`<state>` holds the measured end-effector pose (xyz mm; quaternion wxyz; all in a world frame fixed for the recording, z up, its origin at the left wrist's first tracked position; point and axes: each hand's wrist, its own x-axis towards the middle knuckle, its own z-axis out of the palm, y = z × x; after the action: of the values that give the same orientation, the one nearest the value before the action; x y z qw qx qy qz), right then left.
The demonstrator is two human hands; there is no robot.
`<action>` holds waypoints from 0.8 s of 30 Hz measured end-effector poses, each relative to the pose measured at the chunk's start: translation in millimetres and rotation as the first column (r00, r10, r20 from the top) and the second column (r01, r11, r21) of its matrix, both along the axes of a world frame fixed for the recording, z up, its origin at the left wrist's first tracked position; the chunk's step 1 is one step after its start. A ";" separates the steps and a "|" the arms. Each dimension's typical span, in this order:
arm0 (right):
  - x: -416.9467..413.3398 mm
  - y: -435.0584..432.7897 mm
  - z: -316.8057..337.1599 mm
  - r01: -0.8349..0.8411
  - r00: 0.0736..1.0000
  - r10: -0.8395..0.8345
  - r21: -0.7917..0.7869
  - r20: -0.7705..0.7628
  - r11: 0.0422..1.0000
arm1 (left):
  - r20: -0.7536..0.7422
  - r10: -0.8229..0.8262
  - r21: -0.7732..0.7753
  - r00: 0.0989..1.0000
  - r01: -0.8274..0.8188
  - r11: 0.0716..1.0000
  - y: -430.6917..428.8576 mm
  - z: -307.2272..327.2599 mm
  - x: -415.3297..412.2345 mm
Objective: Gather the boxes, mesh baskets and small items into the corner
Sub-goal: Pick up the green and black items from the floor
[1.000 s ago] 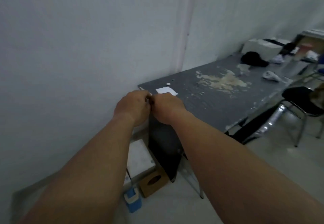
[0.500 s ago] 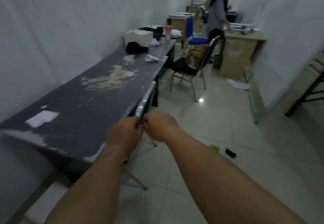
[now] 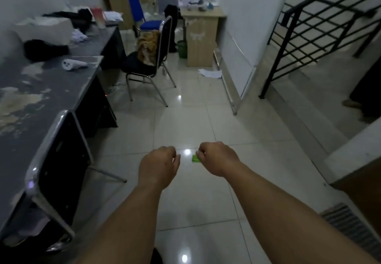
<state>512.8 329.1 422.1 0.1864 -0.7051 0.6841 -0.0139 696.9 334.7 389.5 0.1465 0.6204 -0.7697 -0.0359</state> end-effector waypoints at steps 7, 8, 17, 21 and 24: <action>-34.2 -100.5 -34.8 0.142 0.989 -0.128 0.216 -0.081 0.966 | 0.157 -0.162 0.418 0.974 0.084 0.905 -120.6 -31.1 -14.8; -37.5 -116.7 -38.5 0.163 0.985 -0.143 0.243 -0.096 0.956 | 0.173 -0.182 0.461 0.968 0.084 0.884 -138.7 -35.6 -10.9; -75.8 -211.5 -88.2 0.350 0.935 -0.338 0.441 -0.110 0.826 | 0.213 -0.364 0.609 0.907 0.169 0.775 -278.1 -70.8 -30.7; -109.4 -260.2 -121.2 0.365 0.925 -0.369 0.492 -0.094 0.790 | 0.177 -0.397 0.646 0.901 0.197 0.737 -332.6 -106.2 -76.6; -138.7 -299.7 -157.2 0.345 0.932 -0.350 0.532 -0.096 0.773 | 0.165 -0.402 0.685 0.901 0.189 0.704 -368.9 -146.5 -113.8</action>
<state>374.1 29.5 264.9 0.3743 -0.4850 0.7774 0.1424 583.1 -34.2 243.0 -0.2066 0.4964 -0.8110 -0.2305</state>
